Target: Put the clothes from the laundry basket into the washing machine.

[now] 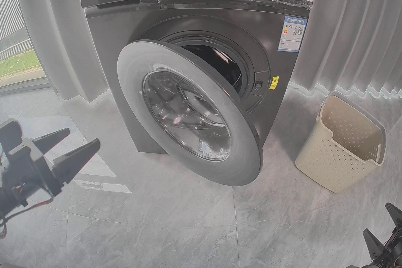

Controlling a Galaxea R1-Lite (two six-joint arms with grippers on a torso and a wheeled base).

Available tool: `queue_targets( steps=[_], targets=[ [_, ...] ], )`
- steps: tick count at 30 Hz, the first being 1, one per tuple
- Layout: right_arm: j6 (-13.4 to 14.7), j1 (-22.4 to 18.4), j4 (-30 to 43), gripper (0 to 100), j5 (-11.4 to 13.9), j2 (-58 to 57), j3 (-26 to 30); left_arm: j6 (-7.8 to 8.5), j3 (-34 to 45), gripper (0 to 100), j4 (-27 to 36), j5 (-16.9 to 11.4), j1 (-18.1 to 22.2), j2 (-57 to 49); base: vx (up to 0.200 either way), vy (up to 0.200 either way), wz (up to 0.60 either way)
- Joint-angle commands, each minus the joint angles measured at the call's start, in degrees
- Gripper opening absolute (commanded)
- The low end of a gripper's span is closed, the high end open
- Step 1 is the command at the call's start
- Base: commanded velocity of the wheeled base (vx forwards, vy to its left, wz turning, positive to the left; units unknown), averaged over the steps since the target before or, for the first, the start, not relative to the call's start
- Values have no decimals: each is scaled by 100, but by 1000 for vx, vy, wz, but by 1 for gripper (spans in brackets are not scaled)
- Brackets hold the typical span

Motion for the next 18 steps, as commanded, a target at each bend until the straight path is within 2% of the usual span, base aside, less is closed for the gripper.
queue_targets(
  steps=[1, 2, 3, 6, 9, 13, 18],
  targets=[
    [-33, -4, -2, 100, 17, 9, 101, 235, 710, 100, 557, 419, 315, -1868, 0, 0, 0],
    [-33, -4, -2, 100, 17, 9, 101, 235, 710, 100, 557, 419, 315, -1868, 0, 0, 0],
    [-51, -4, -2, 100, 17, 9, 101, 244, 772, 100, 918, 427, 570, -2325, 0, 0, 0],
    [-60, -4, 7, 100, 44, 9, 101, 244, 825, 100, 1340, 427, 860, -2949, 0, 0, 0],
    [-68, -4, 60, 100, 211, 9, 101, 262, 930, 100, 1700, 401, 1255, -3555, 0, 0, 0],
    [-139, -4, -11, 100, 527, 9, 66, 411, 1159, 100, 2148, 208, 1844, -4364, 0, 0, 0],
    [37, 22, 112, 100, 887, 105, -804, 613, 1625, 100, 2245, -223, 2512, -4979, 0, 0, 0]
  ],
)
